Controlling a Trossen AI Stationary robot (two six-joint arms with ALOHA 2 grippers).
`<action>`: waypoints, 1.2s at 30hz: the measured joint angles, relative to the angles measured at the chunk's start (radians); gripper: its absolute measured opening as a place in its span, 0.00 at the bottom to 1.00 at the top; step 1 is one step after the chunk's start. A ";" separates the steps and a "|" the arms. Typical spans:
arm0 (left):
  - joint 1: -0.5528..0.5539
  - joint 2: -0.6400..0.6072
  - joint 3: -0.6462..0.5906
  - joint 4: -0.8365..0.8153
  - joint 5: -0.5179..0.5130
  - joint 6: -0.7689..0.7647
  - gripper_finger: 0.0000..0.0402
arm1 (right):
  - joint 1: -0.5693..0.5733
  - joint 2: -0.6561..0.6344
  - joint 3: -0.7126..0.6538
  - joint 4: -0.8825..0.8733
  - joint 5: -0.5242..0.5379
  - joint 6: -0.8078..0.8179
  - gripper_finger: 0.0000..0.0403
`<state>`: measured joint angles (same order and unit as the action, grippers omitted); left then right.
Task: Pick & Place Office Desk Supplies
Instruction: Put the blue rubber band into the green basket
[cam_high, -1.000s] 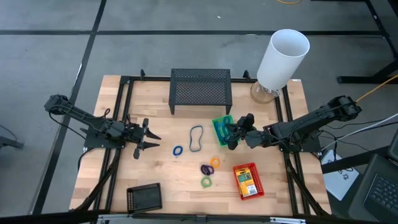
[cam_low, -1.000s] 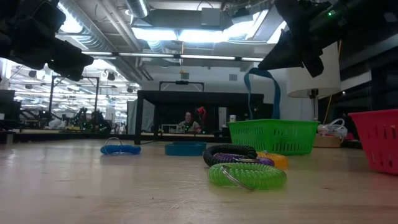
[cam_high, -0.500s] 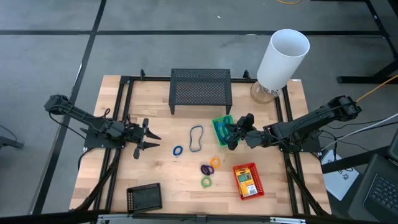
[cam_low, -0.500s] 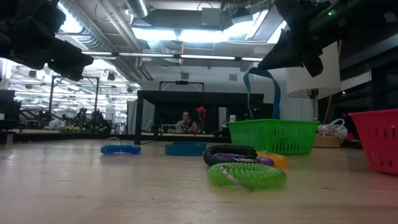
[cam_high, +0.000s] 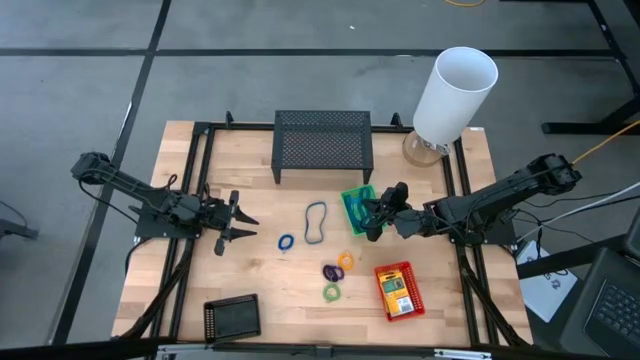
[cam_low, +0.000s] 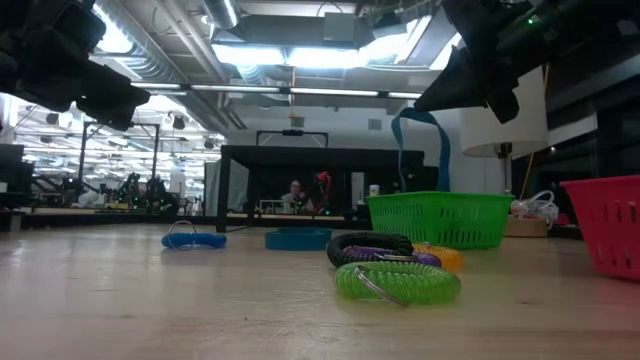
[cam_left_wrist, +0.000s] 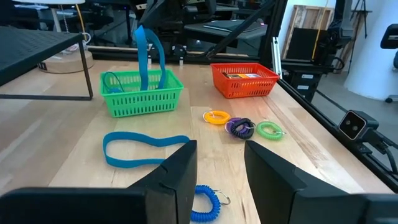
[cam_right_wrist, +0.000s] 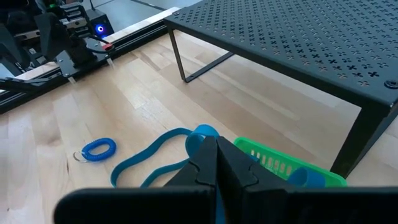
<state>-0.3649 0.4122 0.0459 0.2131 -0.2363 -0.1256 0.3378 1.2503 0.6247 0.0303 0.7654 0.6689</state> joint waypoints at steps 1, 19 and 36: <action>0.000 0.000 0.000 0.000 0.000 0.005 0.32 | 0.000 0.000 0.000 0.000 0.000 0.000 0.00; 0.000 0.000 0.000 0.000 0.000 0.007 0.32 | 0.000 0.000 0.000 0.000 -0.014 -0.004 0.00; 0.000 0.000 0.000 0.000 0.000 0.007 0.32 | 0.000 0.000 0.000 0.000 -0.022 -0.007 0.00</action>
<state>-0.3649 0.4126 0.0456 0.2131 -0.2367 -0.1188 0.3378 1.2503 0.6247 0.0303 0.7433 0.6617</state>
